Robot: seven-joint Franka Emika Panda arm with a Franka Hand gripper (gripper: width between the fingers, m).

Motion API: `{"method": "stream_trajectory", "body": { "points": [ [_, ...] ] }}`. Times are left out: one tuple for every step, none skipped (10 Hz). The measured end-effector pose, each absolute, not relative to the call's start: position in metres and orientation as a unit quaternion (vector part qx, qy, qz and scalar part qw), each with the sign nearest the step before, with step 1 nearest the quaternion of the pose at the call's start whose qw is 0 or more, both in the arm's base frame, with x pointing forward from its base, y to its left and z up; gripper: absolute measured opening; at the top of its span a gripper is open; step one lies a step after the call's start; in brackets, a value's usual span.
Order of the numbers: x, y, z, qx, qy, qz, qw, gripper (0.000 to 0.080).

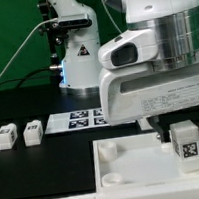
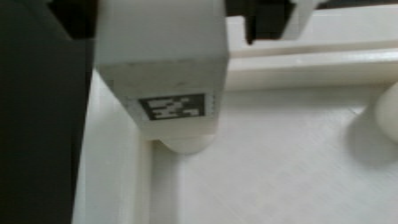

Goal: Assemble one leg

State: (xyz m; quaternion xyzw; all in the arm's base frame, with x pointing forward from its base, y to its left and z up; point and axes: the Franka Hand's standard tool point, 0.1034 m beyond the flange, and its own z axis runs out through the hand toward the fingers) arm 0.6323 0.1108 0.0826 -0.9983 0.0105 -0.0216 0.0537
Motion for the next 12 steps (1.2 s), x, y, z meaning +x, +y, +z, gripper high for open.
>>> {"method": "stream_trajectory", "body": {
  "points": [
    [0.6322,0.1111,0.0826,-0.997,0.058,-0.019,0.056,0.0291],
    [0.632,0.1111,0.0824,-0.992,0.108,-0.016,0.058,0.0291],
    [0.6319,0.1103,0.0822,-0.984,0.166,-0.012,0.059,0.0291],
    [0.6318,0.1098,0.082,-0.977,0.207,-0.009,0.06,0.0291],
    [0.632,0.11,0.0816,-0.962,0.265,-0.005,0.06,0.0291],
    [0.6332,0.1103,0.0809,-0.939,0.338,-0.001,0.059,0.0291],
    [0.6338,0.1105,0.0804,-0.917,0.395,0.002,0.058,0.0291],
    [0.6335,0.1103,0.0801,-0.879,0.473,0.007,0.057,0.0291],
    [0.633,0.1103,0.0797,-0.835,0.548,0.014,0.059,0.0292],
    [0.6323,0.1113,0.0793,-0.776,0.628,0.021,0.059,0.0292],
    [0.6319,0.112,0.079,-0.73,0.681,0.024,0.058,0.0292],
    [0.6318,0.1131,0.0791,-0.679,0.731,0.03,0.059,0.0293]
  ]
}}
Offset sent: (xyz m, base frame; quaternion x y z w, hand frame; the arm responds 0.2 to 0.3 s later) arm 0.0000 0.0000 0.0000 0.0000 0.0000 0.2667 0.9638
